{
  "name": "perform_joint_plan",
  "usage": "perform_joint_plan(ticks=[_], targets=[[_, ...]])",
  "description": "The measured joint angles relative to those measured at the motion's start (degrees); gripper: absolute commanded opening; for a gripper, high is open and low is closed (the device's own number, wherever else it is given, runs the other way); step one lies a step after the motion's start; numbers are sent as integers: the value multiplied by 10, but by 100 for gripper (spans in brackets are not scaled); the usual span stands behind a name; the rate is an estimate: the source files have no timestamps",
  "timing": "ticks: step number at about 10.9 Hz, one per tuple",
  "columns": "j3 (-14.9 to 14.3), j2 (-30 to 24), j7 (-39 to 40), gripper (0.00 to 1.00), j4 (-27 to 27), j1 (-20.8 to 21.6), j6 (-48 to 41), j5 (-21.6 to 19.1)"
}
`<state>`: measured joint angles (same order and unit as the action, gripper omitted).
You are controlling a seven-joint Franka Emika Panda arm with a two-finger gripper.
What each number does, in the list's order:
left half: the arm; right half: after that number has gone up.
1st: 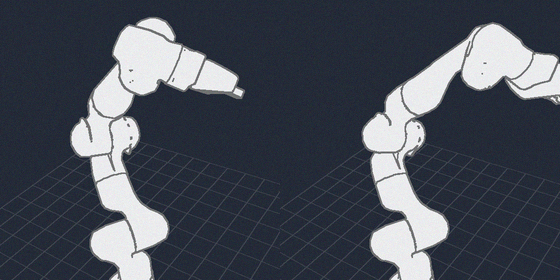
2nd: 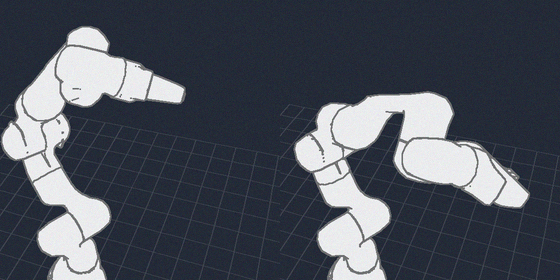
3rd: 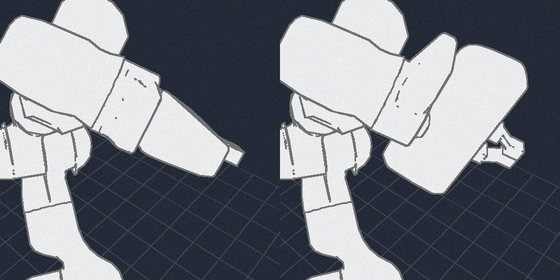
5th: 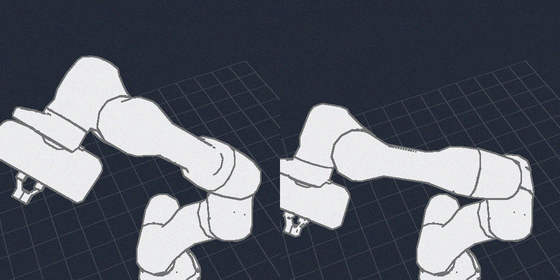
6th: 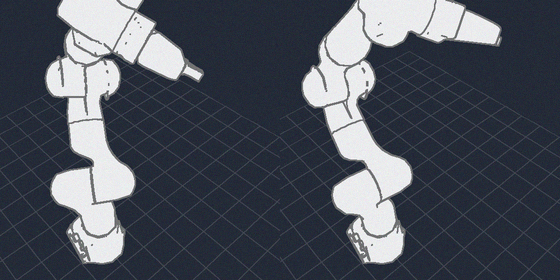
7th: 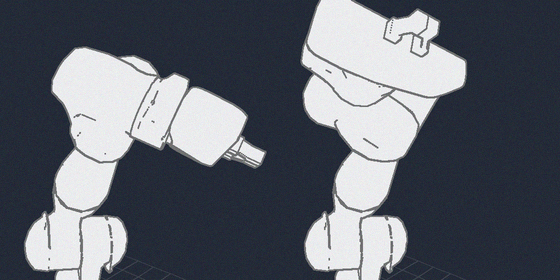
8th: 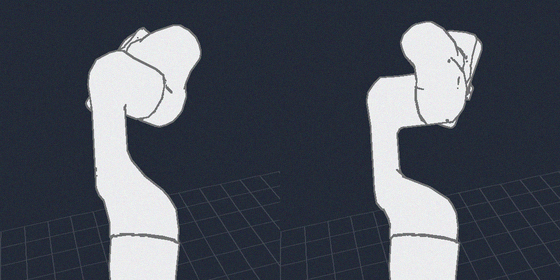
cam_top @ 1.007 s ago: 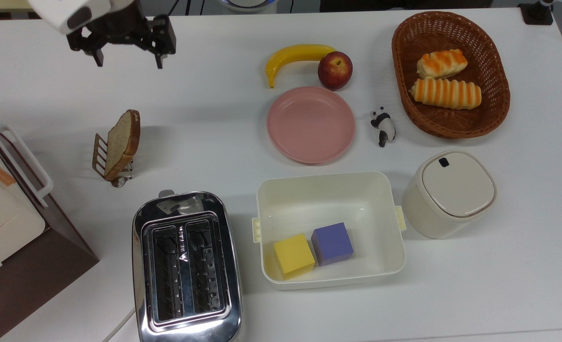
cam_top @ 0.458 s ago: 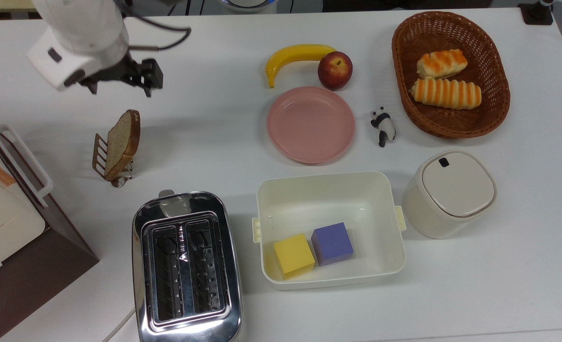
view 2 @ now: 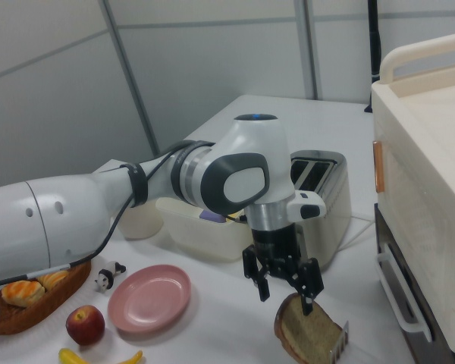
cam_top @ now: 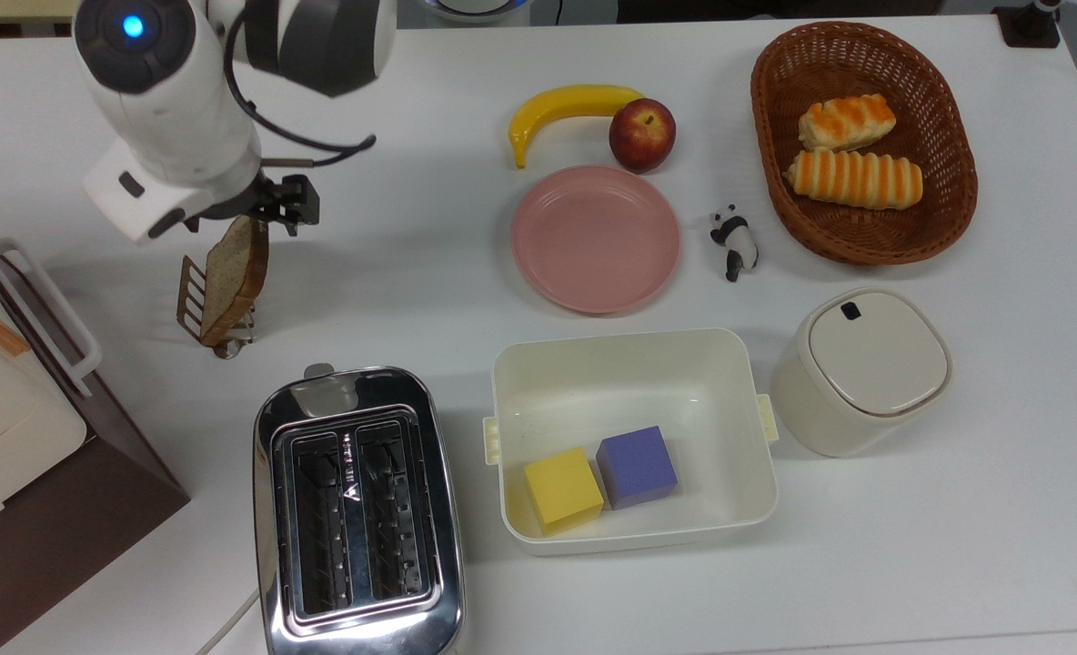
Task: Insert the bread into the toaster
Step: 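Lower the gripper onto the bread slice's crust edge and close it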
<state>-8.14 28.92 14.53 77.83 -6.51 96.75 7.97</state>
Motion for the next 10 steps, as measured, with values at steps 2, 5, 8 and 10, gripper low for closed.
perform_joint_plan(ticks=[2, 5, 8, 10], targets=[[0, 5, 0, 61, 8, 0, 9, 22], [0, 7, 2, 41, 19, 0, 20, 26], [0, 6, 11, 37, 18, 0, 20, 26], [0, -2, 11, 34, 15, 0, 20, 28]])
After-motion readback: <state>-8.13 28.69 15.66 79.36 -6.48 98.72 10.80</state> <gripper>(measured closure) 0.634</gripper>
